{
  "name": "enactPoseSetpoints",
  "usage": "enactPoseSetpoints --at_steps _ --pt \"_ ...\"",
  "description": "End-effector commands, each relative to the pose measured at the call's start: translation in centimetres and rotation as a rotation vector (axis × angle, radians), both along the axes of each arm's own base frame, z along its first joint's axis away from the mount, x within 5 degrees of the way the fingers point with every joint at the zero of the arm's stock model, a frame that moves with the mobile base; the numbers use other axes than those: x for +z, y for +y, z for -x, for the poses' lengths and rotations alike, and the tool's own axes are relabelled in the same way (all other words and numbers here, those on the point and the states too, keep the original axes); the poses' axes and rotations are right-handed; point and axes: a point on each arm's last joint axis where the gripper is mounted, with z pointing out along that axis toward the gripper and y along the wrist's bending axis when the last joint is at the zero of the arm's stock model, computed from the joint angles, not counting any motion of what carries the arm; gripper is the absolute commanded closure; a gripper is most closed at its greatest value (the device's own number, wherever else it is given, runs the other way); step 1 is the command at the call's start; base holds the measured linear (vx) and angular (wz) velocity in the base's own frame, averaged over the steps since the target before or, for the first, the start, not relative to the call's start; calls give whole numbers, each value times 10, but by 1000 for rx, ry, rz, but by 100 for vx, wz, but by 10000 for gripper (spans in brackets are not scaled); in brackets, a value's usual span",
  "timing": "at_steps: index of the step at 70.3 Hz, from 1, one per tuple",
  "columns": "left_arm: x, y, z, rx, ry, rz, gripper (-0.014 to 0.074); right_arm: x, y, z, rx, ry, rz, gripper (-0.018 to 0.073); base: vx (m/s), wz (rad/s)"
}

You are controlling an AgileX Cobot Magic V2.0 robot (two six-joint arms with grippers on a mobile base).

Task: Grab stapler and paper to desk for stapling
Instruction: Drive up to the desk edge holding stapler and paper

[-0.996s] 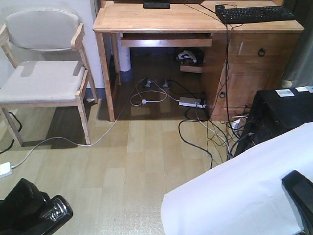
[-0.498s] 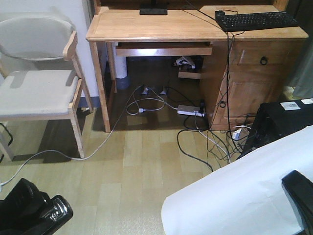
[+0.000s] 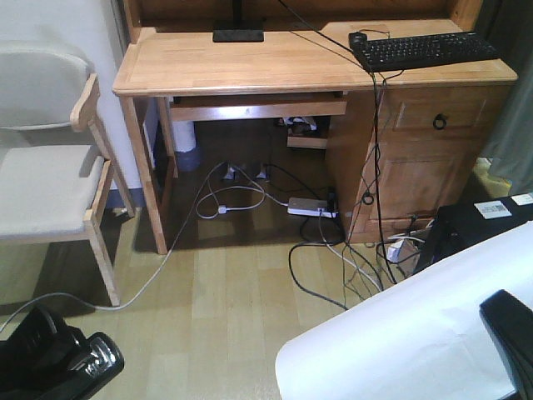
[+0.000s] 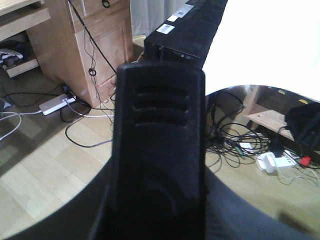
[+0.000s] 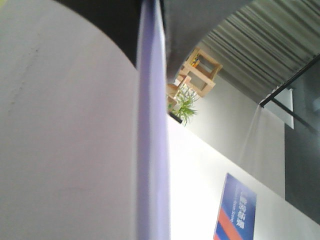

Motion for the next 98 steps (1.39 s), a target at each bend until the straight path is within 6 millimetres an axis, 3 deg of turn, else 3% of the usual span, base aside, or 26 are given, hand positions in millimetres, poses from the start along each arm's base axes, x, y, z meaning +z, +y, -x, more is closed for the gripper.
enactPoseSetpoints --at_steps 1,98 --pt "17 0 -4 39 -67 90 603 6 0 2 9 -68 -18 565 30 -6" --pt "17 0 -4 39 -67 90 603 6 0 2 9 -68 -18 565 29 7"
